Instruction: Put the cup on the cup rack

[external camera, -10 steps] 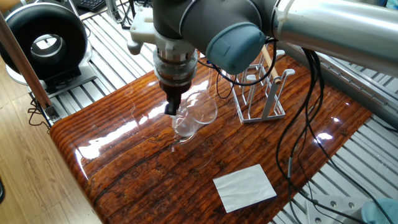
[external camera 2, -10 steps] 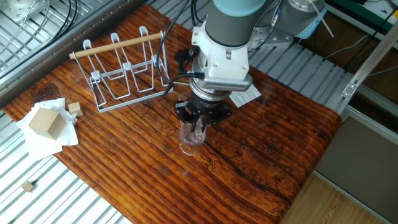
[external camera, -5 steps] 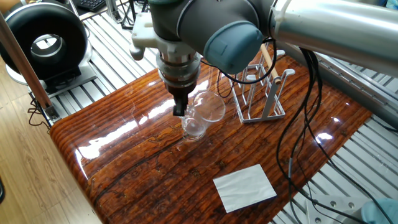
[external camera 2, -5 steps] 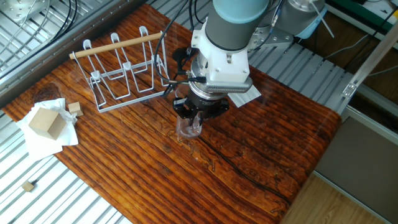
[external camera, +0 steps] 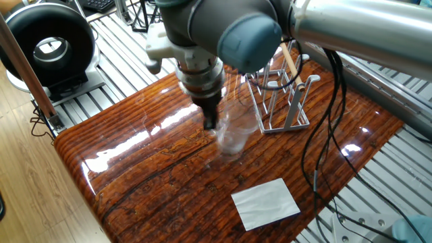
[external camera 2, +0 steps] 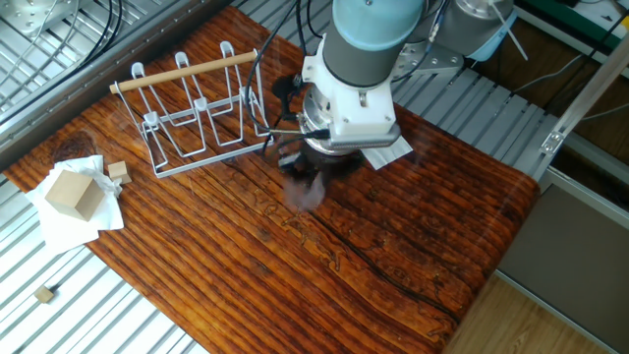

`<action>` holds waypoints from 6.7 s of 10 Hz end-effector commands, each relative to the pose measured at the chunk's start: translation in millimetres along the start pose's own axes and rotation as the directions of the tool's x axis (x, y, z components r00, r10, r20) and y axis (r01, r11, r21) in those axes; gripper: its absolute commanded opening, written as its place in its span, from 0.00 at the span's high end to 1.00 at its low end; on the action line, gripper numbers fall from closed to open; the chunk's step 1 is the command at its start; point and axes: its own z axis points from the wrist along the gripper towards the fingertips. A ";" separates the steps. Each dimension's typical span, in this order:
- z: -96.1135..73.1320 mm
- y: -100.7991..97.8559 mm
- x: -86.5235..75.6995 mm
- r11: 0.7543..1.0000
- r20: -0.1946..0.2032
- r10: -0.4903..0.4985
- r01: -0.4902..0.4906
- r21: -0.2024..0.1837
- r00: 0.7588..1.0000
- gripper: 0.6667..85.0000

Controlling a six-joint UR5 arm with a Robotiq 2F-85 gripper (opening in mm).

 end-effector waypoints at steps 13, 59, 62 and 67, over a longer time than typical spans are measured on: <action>20.1 34.2 14.3 0.988 -0.051 -0.062 0.054 -0.145 0.997 0.99; 16.6 -6.2 -48.5 0.974 0.000 -0.225 0.225 0.003 0.974 0.69; 17.2 -3.7 -50.7 0.972 0.010 -0.237 0.237 -0.006 0.972 0.58; 15.0 -1.4 -53.9 0.970 0.030 -0.243 0.243 -0.018 0.970 0.49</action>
